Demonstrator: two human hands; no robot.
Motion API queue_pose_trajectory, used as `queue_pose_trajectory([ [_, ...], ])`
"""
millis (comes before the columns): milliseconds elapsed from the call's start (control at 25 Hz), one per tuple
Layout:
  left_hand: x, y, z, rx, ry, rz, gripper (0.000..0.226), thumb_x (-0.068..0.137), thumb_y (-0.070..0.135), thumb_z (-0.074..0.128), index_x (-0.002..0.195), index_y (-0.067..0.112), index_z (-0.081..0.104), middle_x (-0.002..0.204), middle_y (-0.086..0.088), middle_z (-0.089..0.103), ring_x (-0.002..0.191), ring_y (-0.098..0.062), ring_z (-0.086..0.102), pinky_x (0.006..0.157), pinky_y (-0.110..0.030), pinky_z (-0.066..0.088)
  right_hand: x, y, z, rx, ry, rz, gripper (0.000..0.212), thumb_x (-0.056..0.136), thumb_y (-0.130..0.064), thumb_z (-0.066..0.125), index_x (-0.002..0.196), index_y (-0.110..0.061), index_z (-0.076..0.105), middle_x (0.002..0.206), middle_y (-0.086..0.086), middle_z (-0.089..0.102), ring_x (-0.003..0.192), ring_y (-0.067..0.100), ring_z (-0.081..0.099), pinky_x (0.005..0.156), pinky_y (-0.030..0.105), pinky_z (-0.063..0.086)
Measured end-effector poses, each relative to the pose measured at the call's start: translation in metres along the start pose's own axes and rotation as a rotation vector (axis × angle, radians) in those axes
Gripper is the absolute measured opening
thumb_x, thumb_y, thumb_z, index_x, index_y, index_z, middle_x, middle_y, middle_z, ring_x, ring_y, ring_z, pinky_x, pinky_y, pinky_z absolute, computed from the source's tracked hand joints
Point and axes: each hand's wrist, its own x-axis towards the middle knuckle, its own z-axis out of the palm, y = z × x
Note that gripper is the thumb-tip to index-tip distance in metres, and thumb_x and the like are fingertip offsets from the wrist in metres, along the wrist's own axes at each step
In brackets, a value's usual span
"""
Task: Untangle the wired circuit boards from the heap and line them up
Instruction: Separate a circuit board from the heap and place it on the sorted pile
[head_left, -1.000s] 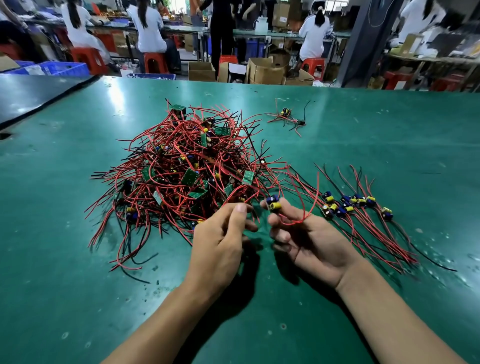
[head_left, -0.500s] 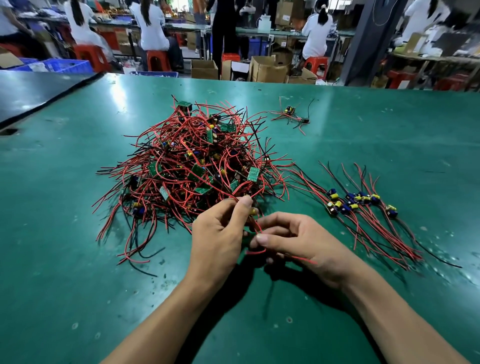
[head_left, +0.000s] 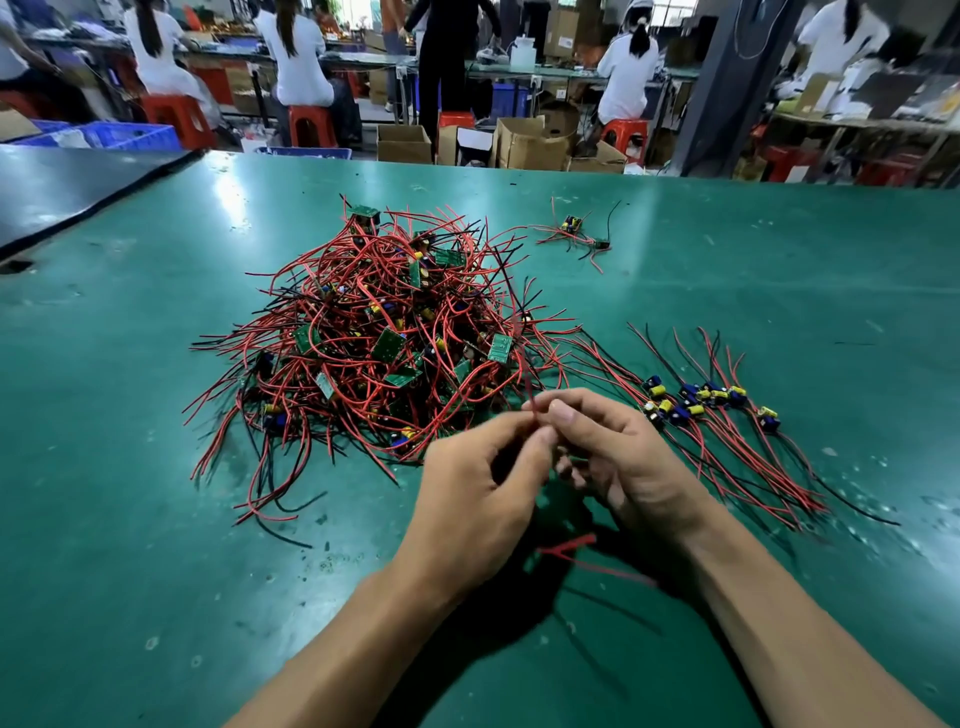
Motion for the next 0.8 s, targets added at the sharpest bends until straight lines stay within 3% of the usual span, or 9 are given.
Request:
queue_pose_trajectory([
  [120,-0.002,-0.005,0.002,0.005,-0.061,-0.060,0.016,0.094,0.020,0.060,0.091,0.019,0.076,0.079,0.007,0.074,0.068,0.000,0.059,0.064,-0.028,0.051,-0.004,0.002,-0.002,-0.038,-0.063,0.048,0.044,0.072,-0.044,0.084,0.106,-0.017,0.077,0.090,0.005,0.069,0.067,0.010,0.056,0.057,0.018,0.044],
  [240,0.002,-0.012,-0.001,-0.023,-0.124,-0.203,0.022,0.097,0.022,0.059,0.085,0.016,0.076,0.074,-0.010,0.072,0.066,-0.014,0.059,0.064,-0.045,0.051,-0.004,0.003,0.000,-0.103,0.004,0.055,0.035,0.077,-0.034,0.082,0.106,-0.014,0.077,0.097,0.015,0.072,0.080,0.021,0.061,0.071,0.030,0.047],
  [400,0.007,-0.014,-0.004,-0.080,-0.180,-0.325,0.022,0.098,0.020,0.057,0.090,0.016,0.076,0.077,-0.011,0.074,0.064,-0.018,0.061,0.060,-0.037,0.050,-0.003,0.001,0.007,-0.021,0.133,0.019,0.015,0.083,-0.015,0.076,0.094,-0.006,0.076,0.078,0.009,0.071,0.061,0.011,0.064,0.052,0.019,0.051],
  [480,0.009,-0.014,-0.004,-0.217,-0.168,-0.406,0.019,0.098,0.015,0.056,0.093,0.012,0.074,0.086,-0.018,0.073,0.066,-0.023,0.067,0.062,-0.035,0.051,-0.003,0.002,0.011,0.001,0.193,0.036,0.004,0.087,-0.012,0.073,0.088,-0.009,0.074,0.071,0.007,0.066,0.058,0.016,0.060,0.049,0.023,0.049],
  [640,0.010,-0.012,-0.003,-0.394,-0.116,-0.490,0.015,0.098,0.006,0.054,0.091,0.000,0.066,0.081,-0.021,0.072,0.065,-0.031,0.070,0.061,-0.040,0.059,0.002,0.006,0.016,0.049,0.216,0.072,0.022,0.092,-0.009,0.067,0.075,-0.023,0.070,0.071,0.010,0.056,0.064,0.023,0.049,0.045,0.025,0.046],
  [800,0.011,-0.012,-0.003,-0.390,-0.073,-0.497,0.018,0.095,0.004,0.055,0.082,0.003,0.067,0.072,-0.016,0.071,0.059,-0.029,0.070,0.056,-0.041,0.058,-0.001,0.006,0.017,0.071,0.121,0.031,0.010,0.090,-0.010,0.070,0.089,-0.019,0.071,0.077,0.004,0.064,0.063,0.018,0.061,0.048,0.027,0.053],
])
